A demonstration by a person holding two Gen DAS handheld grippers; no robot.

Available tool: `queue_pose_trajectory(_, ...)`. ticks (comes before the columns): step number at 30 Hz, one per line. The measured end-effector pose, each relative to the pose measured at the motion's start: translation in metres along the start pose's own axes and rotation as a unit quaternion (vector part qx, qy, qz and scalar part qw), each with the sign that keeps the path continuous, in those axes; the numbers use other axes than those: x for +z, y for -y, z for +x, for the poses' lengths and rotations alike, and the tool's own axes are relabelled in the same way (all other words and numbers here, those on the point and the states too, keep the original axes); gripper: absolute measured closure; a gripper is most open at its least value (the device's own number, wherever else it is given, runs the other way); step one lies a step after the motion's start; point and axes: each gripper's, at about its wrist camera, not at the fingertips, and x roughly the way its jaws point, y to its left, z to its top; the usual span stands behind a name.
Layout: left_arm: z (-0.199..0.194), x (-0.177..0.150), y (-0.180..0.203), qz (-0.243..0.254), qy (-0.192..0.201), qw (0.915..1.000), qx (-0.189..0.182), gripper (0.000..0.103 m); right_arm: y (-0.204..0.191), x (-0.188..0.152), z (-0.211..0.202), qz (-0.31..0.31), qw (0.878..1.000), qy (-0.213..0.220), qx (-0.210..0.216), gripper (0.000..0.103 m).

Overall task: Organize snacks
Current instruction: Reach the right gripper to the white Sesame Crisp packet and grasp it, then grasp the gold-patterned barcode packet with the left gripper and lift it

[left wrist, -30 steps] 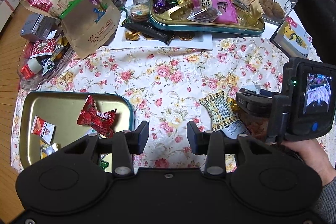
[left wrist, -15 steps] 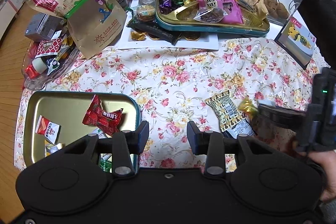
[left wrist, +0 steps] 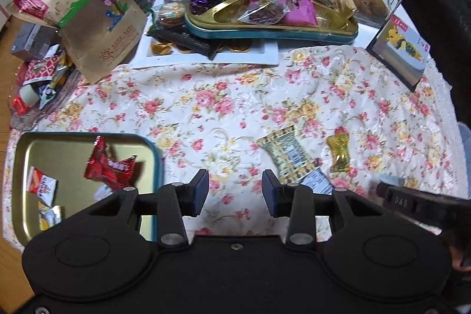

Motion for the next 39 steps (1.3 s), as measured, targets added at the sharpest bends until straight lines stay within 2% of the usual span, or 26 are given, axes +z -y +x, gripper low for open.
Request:
queue_pose_trajectory(4,0.009,0.005,0.007,-0.006,0.003,0.9999,-0.016,0.056,-0.005,0.0,-0.01,0.003,1.0,0.015,0.017,0.075)
queue_pose_trajectory(10,0.033,0.009,0.017,-0.011,-0.002,0.9999,-0.01,0.056,-0.012,0.002,-0.019,0.004,0.999,0.02,0.047,0.075)
queue_pose_trajectory(13,0.049,0.013,0.02,-0.027,-0.011,0.9995,-0.009,0.056,-0.015,0.002,-0.027,0.001,0.998,0.025,0.065,0.075)
queue_pose_trajectory(17,0.067,0.016,0.019,-0.063,-0.022,0.9974,-0.028,0.056,-0.017,0.001,-0.037,-0.015,0.997,0.05,0.054,0.075)
queue_pose_trajectory(20,0.074,0.017,0.02,-0.086,-0.027,0.995,-0.044,0.056,-0.017,0.0,-0.043,-0.018,0.996,0.053,0.067,0.075)
queue_pose_trajectory(26,0.083,0.016,0.034,-0.077,-0.028,0.996,-0.035,0.056,-0.012,-0.001,-0.057,-0.002,0.993,0.054,0.106,0.075)
queue_pose_trajectory(39,0.102,0.018,0.048,-0.085,-0.038,0.9956,-0.006,0.056,0.009,0.001,-0.071,0.033,0.989,0.069,0.125,0.075)
